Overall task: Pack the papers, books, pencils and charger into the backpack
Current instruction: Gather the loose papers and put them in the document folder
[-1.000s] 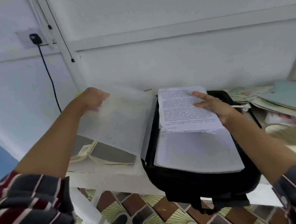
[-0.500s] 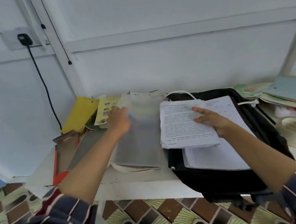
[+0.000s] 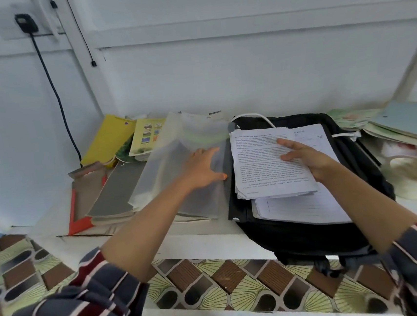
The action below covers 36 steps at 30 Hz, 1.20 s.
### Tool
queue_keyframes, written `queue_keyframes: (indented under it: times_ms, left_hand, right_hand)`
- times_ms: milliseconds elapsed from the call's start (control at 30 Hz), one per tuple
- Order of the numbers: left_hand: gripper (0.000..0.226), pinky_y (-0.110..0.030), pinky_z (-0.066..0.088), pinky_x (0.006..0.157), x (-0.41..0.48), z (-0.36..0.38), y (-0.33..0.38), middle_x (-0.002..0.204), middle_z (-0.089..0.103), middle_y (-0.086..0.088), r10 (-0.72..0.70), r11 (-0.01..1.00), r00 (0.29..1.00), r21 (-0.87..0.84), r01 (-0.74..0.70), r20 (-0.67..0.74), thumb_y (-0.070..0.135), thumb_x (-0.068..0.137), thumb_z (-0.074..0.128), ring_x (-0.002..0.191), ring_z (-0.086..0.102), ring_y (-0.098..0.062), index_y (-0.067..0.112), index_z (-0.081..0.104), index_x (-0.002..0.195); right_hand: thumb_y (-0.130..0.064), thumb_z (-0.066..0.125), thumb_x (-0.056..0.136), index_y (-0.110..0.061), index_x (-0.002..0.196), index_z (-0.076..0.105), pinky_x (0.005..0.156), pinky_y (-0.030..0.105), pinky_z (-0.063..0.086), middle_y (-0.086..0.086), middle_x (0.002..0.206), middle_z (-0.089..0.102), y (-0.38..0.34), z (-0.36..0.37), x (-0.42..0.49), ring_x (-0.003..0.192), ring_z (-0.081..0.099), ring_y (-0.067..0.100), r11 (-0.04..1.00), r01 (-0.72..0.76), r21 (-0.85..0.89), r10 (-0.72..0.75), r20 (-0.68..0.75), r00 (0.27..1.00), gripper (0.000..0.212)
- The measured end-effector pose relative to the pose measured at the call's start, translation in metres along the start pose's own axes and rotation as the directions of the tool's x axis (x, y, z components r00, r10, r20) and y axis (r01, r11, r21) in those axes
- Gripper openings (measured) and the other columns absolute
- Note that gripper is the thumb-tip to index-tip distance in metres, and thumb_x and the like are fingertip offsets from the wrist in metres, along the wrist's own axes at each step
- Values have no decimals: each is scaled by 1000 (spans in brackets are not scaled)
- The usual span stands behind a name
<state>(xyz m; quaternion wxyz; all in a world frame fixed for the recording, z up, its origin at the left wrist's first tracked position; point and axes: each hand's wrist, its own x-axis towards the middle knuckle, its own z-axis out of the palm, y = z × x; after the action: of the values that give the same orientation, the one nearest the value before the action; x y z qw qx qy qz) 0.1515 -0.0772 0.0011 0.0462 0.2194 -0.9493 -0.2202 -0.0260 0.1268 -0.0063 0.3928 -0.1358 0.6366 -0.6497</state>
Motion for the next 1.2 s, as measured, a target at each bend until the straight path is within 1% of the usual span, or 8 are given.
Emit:
queue_keyframes:
  times_ms: [400,500,633,767,833,933,1067,1200]
  left_hand:
    - [66,-23,39,74,-7,-8,14,126,58,-9,91,996,995,13,-91,-28,17,84,58,101,57,-23,27,34,144]
    - [49,-25,42,83,-6,-16,20,130,57,-6,103,993,995,54,-103,12,16,87,53,111,55,-24,26,48,135]
    - [22,-23,40,68,-2,-15,19,103,66,-13,82,995,995,56,-85,53,13,89,47,87,57,-25,6,67,96]
    - [28,-22,21,56,5,-12,14,77,37,2,15,1000,1000,10,-15,7,17,87,48,79,32,-15,27,32,67]
    - [37,-18,16,55,3,-15,13,72,26,12,-1,999,1000,-38,1,3,18,87,49,83,30,-13,33,22,67]
    - [7,-16,28,63,-3,-20,14,89,47,6,-24,991,999,-130,28,29,20,89,53,91,43,-15,22,50,82]
    - [44,-23,40,81,-11,-25,18,131,56,-2,25,978,999,-209,-17,37,32,89,60,117,54,-20,18,53,131]
    - [48,-18,46,70,-13,-25,21,125,62,-6,54,976,997,-214,-42,51,36,88,62,106,60,-21,20,53,132]
  right_hand:
    - [6,51,86,-27,108,61,62,32,58,6,114,61,-4,5,-2,96,64,28,999,-22,25,20,61,998,40]
    - [6,50,86,-26,111,60,60,31,58,7,116,60,-7,4,-2,96,63,29,999,-48,10,48,70,996,42]
    - [7,49,86,-25,111,59,63,33,59,9,122,57,-8,-1,0,99,62,31,996,-85,-4,85,96,992,41]
    - [6,49,86,-25,112,58,69,35,58,9,126,56,-7,-2,2,100,62,31,994,-105,-28,107,106,989,41]
    - [6,50,86,-24,113,59,68,36,57,10,127,55,-7,1,3,102,61,32,995,-102,2,101,91,991,42]
    - [8,51,86,-22,122,55,57,31,58,10,124,55,-11,11,4,96,62,31,997,-79,20,78,50,996,46]
    - [8,52,86,-20,127,54,56,32,59,10,123,55,-17,27,7,94,62,31,998,-65,23,65,18,998,50]
    - [10,54,83,-20,123,56,73,39,58,11,129,53,-18,44,14,103,60,34,999,-23,35,24,-22,999,50]
